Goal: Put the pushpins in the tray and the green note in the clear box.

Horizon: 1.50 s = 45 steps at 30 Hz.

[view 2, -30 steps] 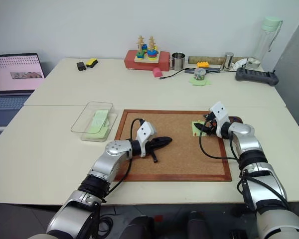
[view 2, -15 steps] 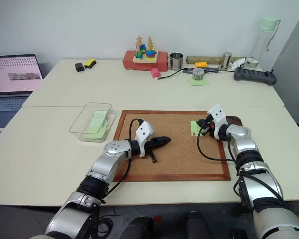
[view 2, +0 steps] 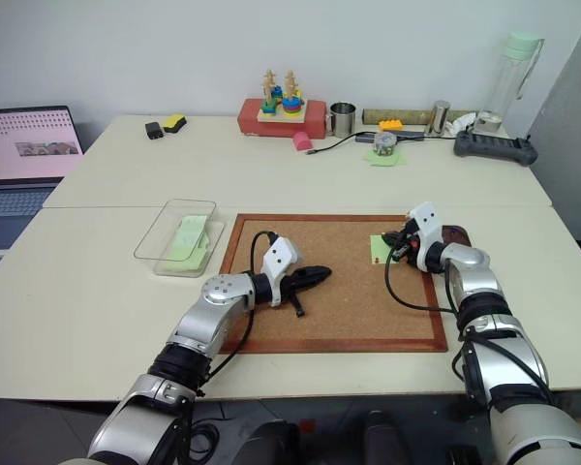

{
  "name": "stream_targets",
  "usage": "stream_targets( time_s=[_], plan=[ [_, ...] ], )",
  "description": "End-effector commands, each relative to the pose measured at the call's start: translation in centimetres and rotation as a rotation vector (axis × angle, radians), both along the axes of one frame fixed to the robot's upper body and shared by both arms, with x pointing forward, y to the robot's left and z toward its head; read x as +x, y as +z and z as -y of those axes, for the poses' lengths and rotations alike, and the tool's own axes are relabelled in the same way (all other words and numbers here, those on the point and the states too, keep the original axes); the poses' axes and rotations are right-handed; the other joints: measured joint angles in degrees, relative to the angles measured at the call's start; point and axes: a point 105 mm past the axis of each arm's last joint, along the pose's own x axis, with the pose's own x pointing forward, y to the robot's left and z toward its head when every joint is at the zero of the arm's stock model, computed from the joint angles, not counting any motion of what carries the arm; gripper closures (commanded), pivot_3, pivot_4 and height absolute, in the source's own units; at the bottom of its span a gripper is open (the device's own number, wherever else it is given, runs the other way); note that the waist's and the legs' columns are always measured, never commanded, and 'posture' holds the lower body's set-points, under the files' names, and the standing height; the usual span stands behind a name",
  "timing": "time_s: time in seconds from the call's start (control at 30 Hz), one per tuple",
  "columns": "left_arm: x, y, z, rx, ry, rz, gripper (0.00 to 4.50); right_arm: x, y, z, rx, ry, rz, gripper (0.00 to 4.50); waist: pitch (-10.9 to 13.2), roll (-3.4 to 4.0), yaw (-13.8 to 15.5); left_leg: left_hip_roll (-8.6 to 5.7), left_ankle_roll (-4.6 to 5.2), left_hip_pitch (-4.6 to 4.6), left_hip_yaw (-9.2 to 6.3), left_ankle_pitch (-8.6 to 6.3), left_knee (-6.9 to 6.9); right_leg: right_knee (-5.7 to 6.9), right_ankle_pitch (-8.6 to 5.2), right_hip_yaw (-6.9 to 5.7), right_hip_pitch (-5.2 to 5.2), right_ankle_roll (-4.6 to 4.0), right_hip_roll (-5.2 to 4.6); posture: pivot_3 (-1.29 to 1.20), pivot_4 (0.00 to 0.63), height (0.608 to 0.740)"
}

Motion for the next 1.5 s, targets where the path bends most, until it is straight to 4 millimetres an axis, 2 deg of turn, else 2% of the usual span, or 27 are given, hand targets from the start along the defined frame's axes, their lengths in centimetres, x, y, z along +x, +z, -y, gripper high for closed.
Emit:
stream_targets(
  time_s=[0.03, 0.3, 0.4, 0.47, 0.73, 0.8, 0.97, 1.0, 1.03, 1.2, 1.33, 1.4, 1.43, 1.47, 1.5],
  plan=[
    [-0.4, -2.0, -0.5, 0.03, 0.019, -0.069, 4.5, 0.7, 4.6, -0.2, 0.102, 0.018, 0.106, 4.44, -0.01, 0.01, -0.03, 0.0, 0.0, 0.0, 0.0, 0.0, 0.0, 0.0, 0.0, 0.0, 0.0, 0.0, 0.0, 0.0, 0.15, 0.74],
    [-0.6, -2.3, -0.2, 0.029, 0.013, -0.077, 4.5, 0.7, 5.8, 0.3, 0.168, 0.005, 0.101, 4.44, -0.02, 0.03, -0.05, 0.0, 0.0, 0.03, 0.0, 0.0, 0.01, 0.06, 0.0, 0.0, 0.0, 0.0, 0.01, 0.0, 0.15, 0.74],
    [-0.7, -2.4, -0.2, 0.029, 0.011, -0.079, 4.5, 0.6, 6.6, 1.5, 0.15, -0.024, 0.118, 4.44, -0.02, 0.04, 0.0, 0.0, 0.0, 0.03, 0.0, 0.0, 0.01, 0.06, 0.0, 0.01, 0.0, 0.0, 0.0, 0.0, 0.15, 0.74],
    [-0.7, -2.4, -0.2, 0.028, 0.012, -0.079, 4.5, 0.3, 6.7, 3.1, 0.089, -0.066, 0.123, 4.44, -0.03, 0.05, 0.08, 0.0, 0.0, 0.02, 0.0, 0.0, 0.01, 0.06, 0.0, 0.01, 0.0, 0.0, 0.0, 0.0, 0.15, 0.74],
    [-0.4, -1.9, 0.0, 0.028, 0.001, -0.057, 4.5, -1.7, 5.0, 9.7, -0.126, -0.28, 0.045, 4.44, -0.06, 0.1, 0.18, -0.01, 0.0, -0.01, 0.0, 0.0, -0.01, 0.0, -0.01, -0.01, 0.01, 0.0, -0.01, 0.0, 0.15, 0.74],
    [-0.3, -1.8, 0.2, 0.028, -0.003, -0.056, 4.5, -2.1, 4.3, 10.4, -0.147, -0.308, 0.014, 4.44, -0.07, 0.12, 0.06, -0.02, 0.0, 0.0, 0.03, 0.0, 0.0, 0.0, -0.01, 0.0, 0.01, 0.0, -0.01, 0.0, 0.15, 0.74],
    [-0.3, -1.8, 0.3, 0.03, -0.01, -0.056, 4.5, -2.3, 3.1, 10.4, -0.184, -0.316, -0.024, 4.44, -0.09, 0.15, 0.07, -0.01, 0.1, 0.09, 0.19, 0.07, 0.03, 0.01, -0.04, 0.1, 0.03, 0.04, 0.0, 0.0, 0.15, 0.74],
    [-0.3, -1.8, 0.3, 0.03, -0.011, -0.056, 4.5, -2.2, 3.1, 10.4, -0.183, -0.324, -0.025, 4.26, -0.09, 0.15, 0.12, -0.02, 0.11, 0.08, 0.19, 0.08, 0.03, 0.01, -0.05, 0.1, 0.03, 0.05, 0.0, 0.0, 0.15, 0.74],
    [-0.3, -1.8, 0.3, 0.031, -0.011, -0.056, 4.5, -2.1, 3.0, 10.4, -0.181, -0.33, -0.026, 4.26, -0.09, 0.15, 0.16, -0.02, 0.11, 0.08, 0.18, 0.08, 0.04, 0.0, -0.04, 0.09, 0.03, 0.04, 0.0, 0.0, 0.15, 0.74],
    [-0.2, -1.9, 0.2, 0.034, -0.014, -0.054, 4.5, -1.8, 3.4, 10.4, -0.176, -0.348, -0.023, 3.09, -0.09, 0.15, 0.24, -0.02, 0.11, 0.05, 0.15, 0.08, 0.03, -0.01, -0.03, 0.11, 0.03, 0.02, -0.01, 0.0, 0.15, 0.74],
    [-0.2, -1.8, 0.1, 0.037, -0.013, -0.053, 4.5, -2.2, 4.8, 9.9, -0.152, -0.301, 0.013, 2.28, -0.09, 0.15, 0.25, -0.02, 0.11, 0.04, 0.15, 0.08, 0.03, -0.01, -0.03, 0.11, 0.03, 0.02, -0.01, 0.0, 0.15, 0.74],
    [-0.2, -1.8, 0.0, 0.038, -0.011, -0.053, 4.5, -2.7, 5.5, 9.3, -0.143, -0.256, 0.028, 1.78, -0.09, 0.16, 0.25, -0.01, 0.11, 0.04, 0.13, 0.08, 0.02, -0.01, -0.03, 0.1, 0.03, 0.02, -0.01, 0.0, 0.15, 0.74],
    [-0.2, -1.8, 0.0, 0.038, -0.011, -0.053, 4.5, -2.8, 5.6, 9.1, -0.141, -0.244, 0.03, 1.72, -0.09, 0.16, 0.24, -0.01, 0.11, 0.04, 0.13, 0.08, 0.02, -0.01, -0.03, 0.1, 0.03, 0.02, -0.01, 0.0, 0.15, 0.74],
    [-0.2, -1.8, -0.1, 0.039, -0.01, -0.053, 4.5, -3.7, 5.7, 8.0, -0.148, -0.158, 0.039, 1.47, -0.09, 0.15, 0.25, -0.02, 0.11, 0.04, 0.13, 0.08, 0.02, -0.01, -0.03, 0.09, 0.03, 0.02, -0.01, 0.0, 0.15, 0.74],
    [-0.2, -1.8, -0.1, 0.04, -0.008, -0.053, 4.5, -4.8, 5.6, 6.6, -0.155, -0.064, 0.047, 1.47, -0.09, 0.15, 0.26, -0.01, 0.11, 0.03, 0.11, 0.08, 0.02, -0.01, -0.03, 0.08, 0.03, 0.03, -0.01, 0.0, 0.15, 0.74]
  ],
)
